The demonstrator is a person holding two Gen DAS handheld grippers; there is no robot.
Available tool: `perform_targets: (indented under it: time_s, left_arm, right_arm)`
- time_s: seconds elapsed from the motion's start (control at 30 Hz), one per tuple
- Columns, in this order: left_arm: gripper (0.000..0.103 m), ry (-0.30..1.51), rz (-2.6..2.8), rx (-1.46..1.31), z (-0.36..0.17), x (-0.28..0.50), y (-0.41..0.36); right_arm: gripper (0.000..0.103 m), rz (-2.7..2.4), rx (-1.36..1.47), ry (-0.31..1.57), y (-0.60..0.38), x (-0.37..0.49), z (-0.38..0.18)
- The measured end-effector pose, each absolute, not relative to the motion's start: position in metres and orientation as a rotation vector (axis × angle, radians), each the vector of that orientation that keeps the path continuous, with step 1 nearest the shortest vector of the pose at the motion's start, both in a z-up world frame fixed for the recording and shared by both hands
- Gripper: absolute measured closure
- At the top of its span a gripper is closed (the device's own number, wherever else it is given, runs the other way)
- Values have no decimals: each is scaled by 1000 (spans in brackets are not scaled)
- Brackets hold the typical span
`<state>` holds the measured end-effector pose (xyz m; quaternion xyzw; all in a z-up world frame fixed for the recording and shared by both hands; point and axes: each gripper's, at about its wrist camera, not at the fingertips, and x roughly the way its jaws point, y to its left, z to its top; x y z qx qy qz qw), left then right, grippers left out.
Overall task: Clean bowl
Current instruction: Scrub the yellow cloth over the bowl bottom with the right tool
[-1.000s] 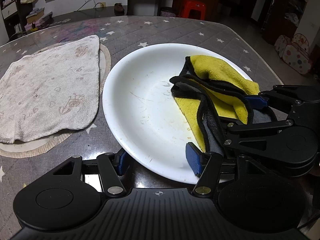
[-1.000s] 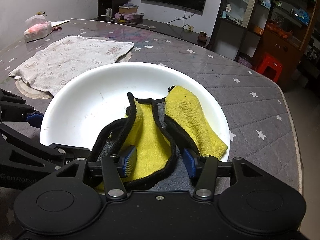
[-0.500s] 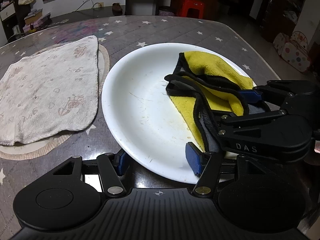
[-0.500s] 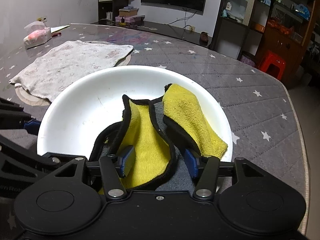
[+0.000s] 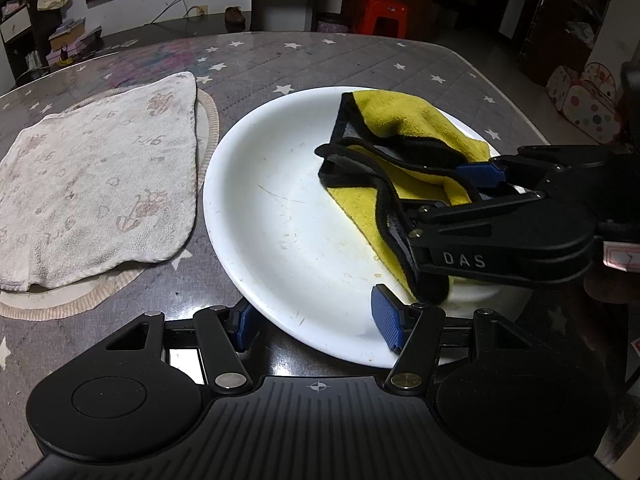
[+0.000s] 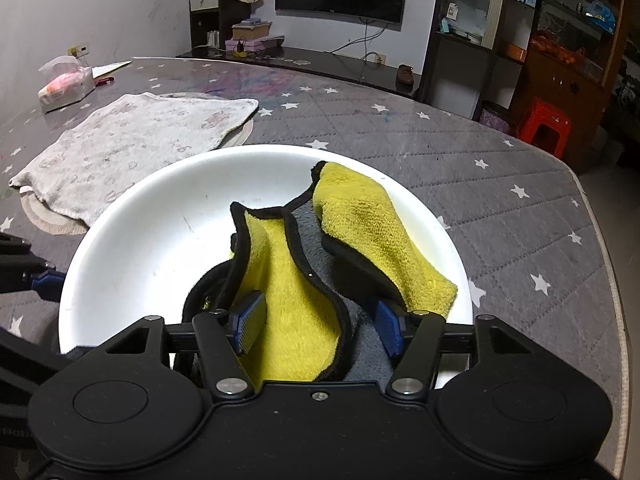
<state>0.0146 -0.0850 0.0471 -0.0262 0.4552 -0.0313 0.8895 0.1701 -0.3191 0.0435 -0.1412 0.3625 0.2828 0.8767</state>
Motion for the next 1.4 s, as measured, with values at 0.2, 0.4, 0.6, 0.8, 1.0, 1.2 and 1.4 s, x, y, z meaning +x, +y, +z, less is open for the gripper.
perform_targets:
  time_s: [0.2,0.4,0.6,0.8,1.0,1.2,1.4]
  left_arm:
    - [43,948,-66,-56,48,15,-85]
    - [43,948,-65,-55,49,15,-85]
    - [43,944,-58,-51,47,16,-82]
    - [43,943,-56,-46,47,16,-83]
    - [43,942,-57,-44,44,19,-80]
    - [43,942,-63,-43,44,19,-79]
    - [43,944,-76,-45,45,19,-76]
  right_arm:
    - [36,593,-286,758,-316,177,43]
    - [34,588,-291,757,-309,184,43]
    - [34,591,-293,753,-310,182,42]
    - [34,590,-294,759,-313,178,43]
    - [34,592,-309,762,-319,167,43]
    - [34,596,-346,768,-321,155,45]
    - [35,609,-393,782,-320,149,48]
